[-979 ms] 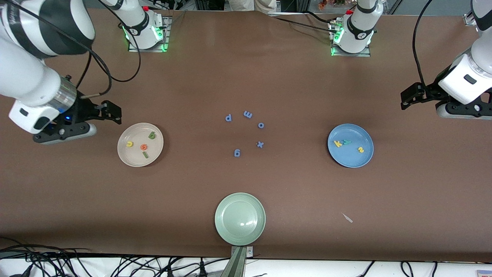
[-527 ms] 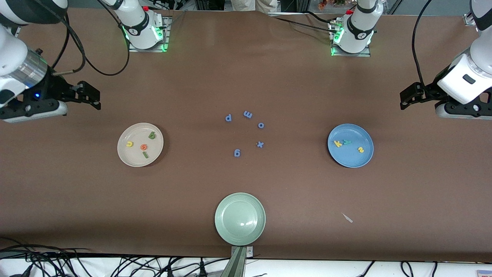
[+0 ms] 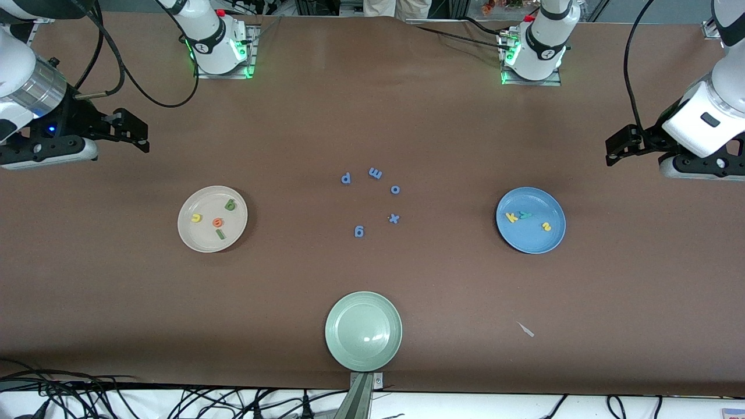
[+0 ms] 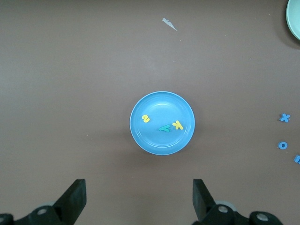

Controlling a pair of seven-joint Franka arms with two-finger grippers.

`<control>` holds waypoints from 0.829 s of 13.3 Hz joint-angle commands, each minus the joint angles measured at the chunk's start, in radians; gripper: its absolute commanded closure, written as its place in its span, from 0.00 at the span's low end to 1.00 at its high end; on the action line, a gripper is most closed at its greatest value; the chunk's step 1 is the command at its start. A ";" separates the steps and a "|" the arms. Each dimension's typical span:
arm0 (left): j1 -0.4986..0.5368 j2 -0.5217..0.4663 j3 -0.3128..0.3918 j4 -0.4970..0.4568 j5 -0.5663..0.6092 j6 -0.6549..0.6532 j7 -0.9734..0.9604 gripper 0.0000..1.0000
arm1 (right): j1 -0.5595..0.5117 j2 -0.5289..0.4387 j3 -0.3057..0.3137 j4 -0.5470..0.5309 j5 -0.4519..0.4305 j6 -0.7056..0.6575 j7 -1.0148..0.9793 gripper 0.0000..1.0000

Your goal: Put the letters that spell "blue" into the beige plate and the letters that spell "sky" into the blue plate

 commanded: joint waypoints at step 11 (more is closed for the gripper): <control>-0.005 -0.007 0.006 0.001 -0.018 0.001 -0.005 0.00 | -0.018 0.044 -0.043 0.102 0.000 -0.057 -0.009 0.00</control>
